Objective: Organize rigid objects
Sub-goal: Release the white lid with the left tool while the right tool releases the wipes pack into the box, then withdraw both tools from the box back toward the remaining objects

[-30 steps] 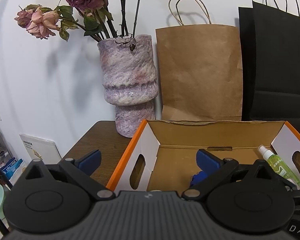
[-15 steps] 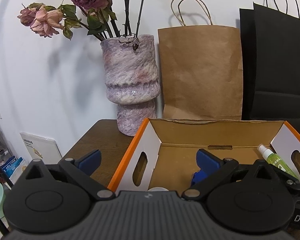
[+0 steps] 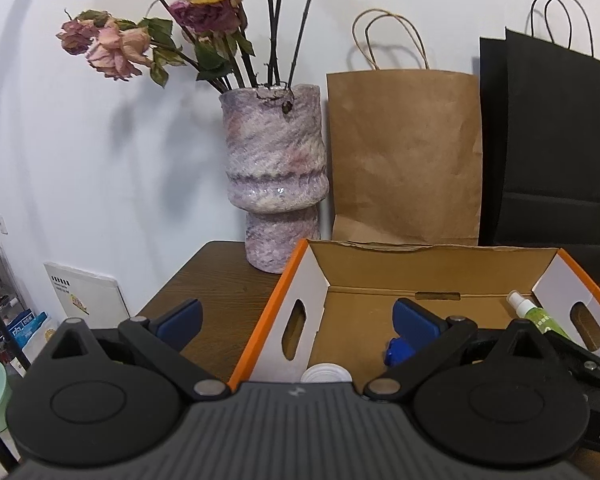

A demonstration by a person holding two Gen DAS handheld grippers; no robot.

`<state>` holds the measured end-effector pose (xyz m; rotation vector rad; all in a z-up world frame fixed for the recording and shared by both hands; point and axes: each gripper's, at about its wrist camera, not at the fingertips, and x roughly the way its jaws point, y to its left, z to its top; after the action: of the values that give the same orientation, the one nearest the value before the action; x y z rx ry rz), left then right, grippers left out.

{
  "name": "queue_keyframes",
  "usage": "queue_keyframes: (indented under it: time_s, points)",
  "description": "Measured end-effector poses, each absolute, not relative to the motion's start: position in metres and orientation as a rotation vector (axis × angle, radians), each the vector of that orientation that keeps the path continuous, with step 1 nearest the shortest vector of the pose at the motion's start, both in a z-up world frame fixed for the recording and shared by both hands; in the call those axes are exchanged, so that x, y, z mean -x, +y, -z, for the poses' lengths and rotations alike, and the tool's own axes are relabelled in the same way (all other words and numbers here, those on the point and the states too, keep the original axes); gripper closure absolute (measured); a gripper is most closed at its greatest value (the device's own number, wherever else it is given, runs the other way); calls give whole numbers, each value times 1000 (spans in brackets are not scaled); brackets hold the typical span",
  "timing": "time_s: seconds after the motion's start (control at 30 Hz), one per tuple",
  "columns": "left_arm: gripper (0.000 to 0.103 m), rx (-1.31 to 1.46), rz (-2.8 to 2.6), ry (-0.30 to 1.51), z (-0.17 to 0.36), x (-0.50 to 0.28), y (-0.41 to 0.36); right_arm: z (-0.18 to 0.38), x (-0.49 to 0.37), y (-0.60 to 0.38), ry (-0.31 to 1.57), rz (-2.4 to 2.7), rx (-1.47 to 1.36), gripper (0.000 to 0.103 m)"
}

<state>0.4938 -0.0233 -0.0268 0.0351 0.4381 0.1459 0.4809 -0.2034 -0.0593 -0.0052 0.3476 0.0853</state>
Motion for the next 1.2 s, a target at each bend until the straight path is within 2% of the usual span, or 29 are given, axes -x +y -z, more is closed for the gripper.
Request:
queue_keyframes:
  time_s: [1.2]
  points:
    - [0,-51,-98,428,30,-345,0,62,-328,-178,347,-132,28,0]
